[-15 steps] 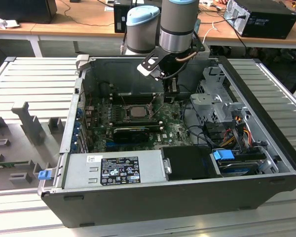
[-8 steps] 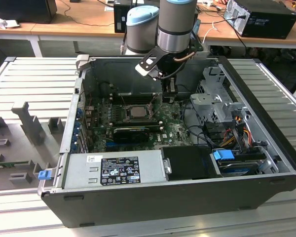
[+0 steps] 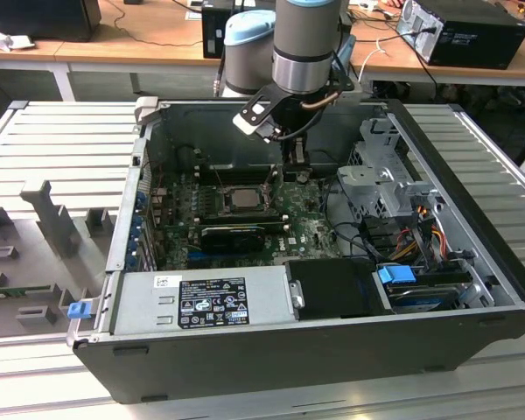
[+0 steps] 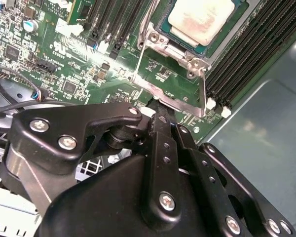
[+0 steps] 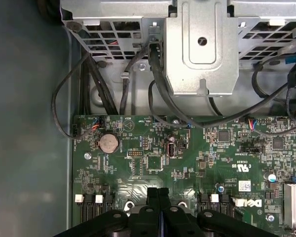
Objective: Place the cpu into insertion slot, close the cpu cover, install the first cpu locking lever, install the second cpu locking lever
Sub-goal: 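Close the cpu cover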
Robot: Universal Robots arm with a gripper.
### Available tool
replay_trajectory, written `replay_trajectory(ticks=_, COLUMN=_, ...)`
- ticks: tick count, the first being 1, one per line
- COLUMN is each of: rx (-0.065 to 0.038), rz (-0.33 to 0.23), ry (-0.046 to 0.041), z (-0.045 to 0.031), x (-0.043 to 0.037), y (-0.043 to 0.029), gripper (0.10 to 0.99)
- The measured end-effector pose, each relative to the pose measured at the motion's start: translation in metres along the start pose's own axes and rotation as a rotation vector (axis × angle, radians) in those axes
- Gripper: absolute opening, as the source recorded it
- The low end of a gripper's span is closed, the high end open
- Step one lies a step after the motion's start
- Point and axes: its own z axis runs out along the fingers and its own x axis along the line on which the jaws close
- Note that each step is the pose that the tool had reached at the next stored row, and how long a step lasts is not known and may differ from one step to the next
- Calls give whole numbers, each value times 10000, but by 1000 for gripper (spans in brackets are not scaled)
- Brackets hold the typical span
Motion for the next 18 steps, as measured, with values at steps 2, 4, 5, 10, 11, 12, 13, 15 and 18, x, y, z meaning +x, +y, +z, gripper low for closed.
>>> replay_trajectory(ticks=2, rx=0, rz=1, ry=0, z=0, x=0, y=-11, gripper=106)
replay_trajectory(ticks=4, rx=0, rz=0, ry=0, z=-1, x=0, y=-19, gripper=106)
replay_trajectory(ticks=5, rx=0, rz=0, ry=0, z=-1, x=0, y=-24, gripper=106)
replay_trajectory(ticks=10, rx=0, rz=-1, ry=0, z=-1, x=0, y=-38, gripper=106)
replay_trajectory(ticks=11, rx=0, rz=0, ry=-1, z=-2, x=0, y=-40, gripper=106)
replay_trajectory(ticks=12, rx=0, rz=1, ry=0, z=-1, x=0, y=-44, gripper=106)
replay_trajectory(ticks=13, rx=0, rz=0, ry=-1, z=-2, x=0, y=-48, gripper=106)
replay_trajectory(ticks=15, rx=0, rz=0, ry=0, z=-1, x=0, y=-52, gripper=106)
replay_trajectory(ticks=18, rx=0, rz=0, ry=0, z=-1, x=0, y=-64, gripper=106)
